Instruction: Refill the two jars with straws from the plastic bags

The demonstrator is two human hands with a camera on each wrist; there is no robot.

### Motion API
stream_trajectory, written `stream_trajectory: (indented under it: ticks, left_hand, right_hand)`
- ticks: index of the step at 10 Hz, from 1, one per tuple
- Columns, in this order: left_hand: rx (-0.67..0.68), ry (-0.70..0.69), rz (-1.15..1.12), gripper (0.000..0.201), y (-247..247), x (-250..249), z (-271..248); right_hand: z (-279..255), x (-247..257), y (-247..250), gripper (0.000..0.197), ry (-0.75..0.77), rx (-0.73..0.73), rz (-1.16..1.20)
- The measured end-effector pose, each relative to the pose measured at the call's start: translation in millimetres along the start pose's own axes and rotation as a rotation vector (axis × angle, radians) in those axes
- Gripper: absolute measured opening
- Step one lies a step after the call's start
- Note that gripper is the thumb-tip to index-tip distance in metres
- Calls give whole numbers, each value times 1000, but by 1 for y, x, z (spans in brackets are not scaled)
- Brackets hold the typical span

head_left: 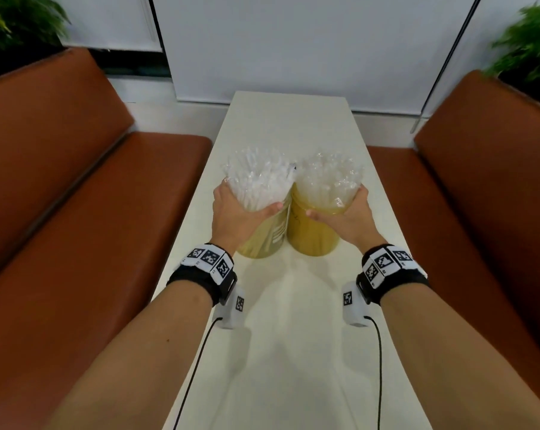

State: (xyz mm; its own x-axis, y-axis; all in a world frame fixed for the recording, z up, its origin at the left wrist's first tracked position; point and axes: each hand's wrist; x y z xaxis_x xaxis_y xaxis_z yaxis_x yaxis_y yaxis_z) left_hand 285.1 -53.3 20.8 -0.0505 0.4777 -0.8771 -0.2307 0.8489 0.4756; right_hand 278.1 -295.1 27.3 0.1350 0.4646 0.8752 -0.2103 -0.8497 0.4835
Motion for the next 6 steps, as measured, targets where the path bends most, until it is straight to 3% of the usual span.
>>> stream_trajectory:
  ticks: [2, 4, 5, 6]
  left_hand:
    - [33, 21, 31, 140, -12, -5, 33]
    - [122, 42, 34, 161, 5, -12, 30]
    - [171, 69, 9, 154, 34, -1, -2]
    - [238, 86, 50, 97, 67, 39, -67]
  right_hand:
    - [32, 0, -3, 135, -22, -3, -18]
    - [18, 1, 1, 161, -84, 54, 20]
    - [-15, -9, 16, 148, -125, 125, -68]
    - [-76, -47, 41, 120, -95, 58, -248]
Point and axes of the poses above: each hand's wrist, its own z-axis towards the middle knuckle, its own y-axis out of the back of the hand, x = y × z, and after that the axes turned 1 degree about x, right-handed
